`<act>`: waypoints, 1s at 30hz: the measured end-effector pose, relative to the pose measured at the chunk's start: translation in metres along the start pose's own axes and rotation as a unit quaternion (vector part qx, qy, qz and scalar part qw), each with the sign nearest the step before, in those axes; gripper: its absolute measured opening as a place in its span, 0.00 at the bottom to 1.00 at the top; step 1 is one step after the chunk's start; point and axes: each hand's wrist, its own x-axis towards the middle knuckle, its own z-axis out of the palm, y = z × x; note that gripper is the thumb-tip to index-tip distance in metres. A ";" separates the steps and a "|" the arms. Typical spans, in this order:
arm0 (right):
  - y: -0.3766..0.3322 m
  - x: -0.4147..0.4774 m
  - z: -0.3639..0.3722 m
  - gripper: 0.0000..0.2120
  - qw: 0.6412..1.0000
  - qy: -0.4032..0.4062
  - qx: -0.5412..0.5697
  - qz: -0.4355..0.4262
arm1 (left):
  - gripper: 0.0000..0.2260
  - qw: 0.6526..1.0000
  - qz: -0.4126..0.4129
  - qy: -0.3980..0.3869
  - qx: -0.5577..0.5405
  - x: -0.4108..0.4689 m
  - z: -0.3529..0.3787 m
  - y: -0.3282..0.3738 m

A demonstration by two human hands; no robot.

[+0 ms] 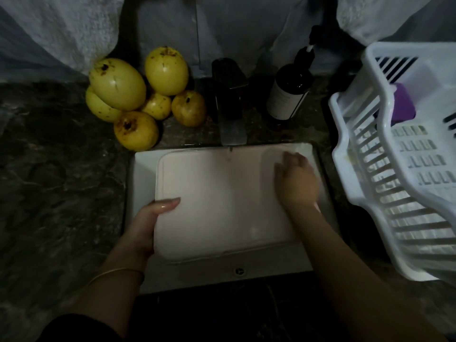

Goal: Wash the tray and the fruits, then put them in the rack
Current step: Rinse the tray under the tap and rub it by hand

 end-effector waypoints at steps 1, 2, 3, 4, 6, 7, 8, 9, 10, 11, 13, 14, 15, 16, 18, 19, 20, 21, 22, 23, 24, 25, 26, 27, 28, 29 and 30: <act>-0.008 -0.003 0.007 0.24 0.998 -0.025 -0.038 -0.043 | 0.11 1.000 -0.004 0.003 0.000 0.000 0.001 0.003; -0.018 -0.007 0.011 0.26 0.994 -0.055 -0.065 -0.071 | 0.13 1.000 -0.008 -0.003 -0.002 -0.001 0.001 0.005; -0.026 -0.011 0.015 0.27 0.989 -0.089 -0.078 -0.091 | 0.13 1.000 -0.013 -0.011 0.001 -0.003 0.002 0.008; -0.035 -0.017 0.018 0.27 0.983 -0.115 -0.078 -0.117 | 0.12 1.000 -0.020 -0.022 0.002 -0.005 0.003 0.012; -0.053 -0.035 0.021 0.27 0.968 -0.142 -0.058 -0.199 | 0.09 0.999 -0.035 -0.040 0.001 -0.006 0.006 0.018; -0.062 -0.048 0.023 0.28 0.957 -0.147 -0.037 -0.249 | 0.09 0.998 -0.041 -0.052 -0.007 -0.008 0.009 0.020; -0.071 -0.062 0.022 0.30 0.943 -0.156 -0.011 -0.294 | 0.09 0.997 -0.043 -0.067 -0.018 -0.007 0.011 0.022; -0.079 -0.075 0.022 0.32 0.929 -0.170 0.012 -0.329 | 0.12 0.995 -0.042 -0.080 -0.028 -0.007 0.013 0.023; -0.085 -0.086 0.020 0.33 0.916 -0.184 0.025 -0.355 | 0.18 0.994 -0.043 -0.092 -0.034 -0.006 0.013 0.024; -0.087 -0.094 0.019 0.34 0.907 -0.196 0.027 -0.371 | 0.24 0.993 -0.049 -0.102 -0.042 -0.005 0.012 0.024; -0.082 -0.100 0.017 0.35 0.897 -0.203 0.021 -0.391 | 0.29 0.991 -0.055 -0.115 -0.042 -0.005 0.009 0.026; -0.076 -0.099 0.014 0.35 0.895 -0.193 0.025 -0.402 | 0.29 0.991 -0.055 -0.118 -0.035 -0.006 0.008 0.027; -0.069 -0.099 0.011 0.34 0.894 -0.176 0.031 -0.411 | 0.29 0.990 -0.058 -0.122 -0.031 -0.009 0.010 0.027; -0.061 -0.097 0.010 0.33 0.896 -0.157 0.032 -0.414 | 0.30 0.990 -0.061 -0.123 -0.032 -0.010 0.009 0.027; -0.046 -0.090 0.006 0.33 0.909 -0.118 0.017 -0.399 | 0.35 0.992 -0.054 -0.107 -0.035 -0.009 0.007 0.025; -0.039 -0.085 0.001 0.37 0.916 -0.103 0.007 -0.389 | 0.37 0.993 -0.048 -0.098 -0.035 -0.010 0.008 0.025; -0.031 -0.082 -0.003 0.42 0.919 -0.110 0.000 -0.378 | 0.37 0.995 -0.045 -0.085 -0.028 -0.011 0.009 0.025; -0.024 -0.078 -0.009 0.47 0.919 -0.130 -0.002 -0.371 | 0.34 0.996 -0.049 -0.078 -0.017 -0.011 0.009 0.026; -0.017 -0.075 -0.013 0.51 0.916 -0.168 -0.002 -0.363 | 0.26 0.996 -0.053 -0.066 -0.007 -0.011 0.010 0.027; -0.012 -0.073 -0.015 0.53 0.910 -0.199 -0.009 -0.363 | 0.14 0.997 -0.057 -0.043 -0.004 -0.010 0.010 0.029; -0.009 -0.073 -0.018 0.52 0.904 -0.208 -0.019 -0.374 | 0.07 0.998 -0.065 -0.026 0.005 -0.008 0.009 0.030; -0.007 -0.074 -0.017 0.49 0.896 -0.199 -0.035 -0.395 | 0.08 0.997 -0.071 -0.009 0.011 -0.003 0.007 0.030; -0.005 -0.074 -0.015 0.44 0.889 -0.176 -0.046 -0.421 | 0.09 0.997 -0.078 0.002 0.016 -0.001 0.005 0.031; -0.003 -0.073 -0.013 0.36 0.882 -0.144 -0.045 -0.446 | 0.10 0.997 -0.081 0.006 0.016 -0.001 0.005 0.032; -0.002 -0.073 -0.010 0.29 0.878 -0.109 -0.031 -0.464 | 0.10 0.996 -0.085 0.009 0.016 -0.003 0.007 0.033; -0.002 -0.071 -0.010 0.23 0.875 -0.071 -0.017 -0.479 | 0.11 0.996 -0.092 0.017 0.006 -0.002 0.007 0.033; -0.005 -0.068 -0.013 0.18 0.876 -0.033 -0.011 -0.481 | 0.11 0.994 -0.104 0.031 -0.014 -0.002 0.007 0.034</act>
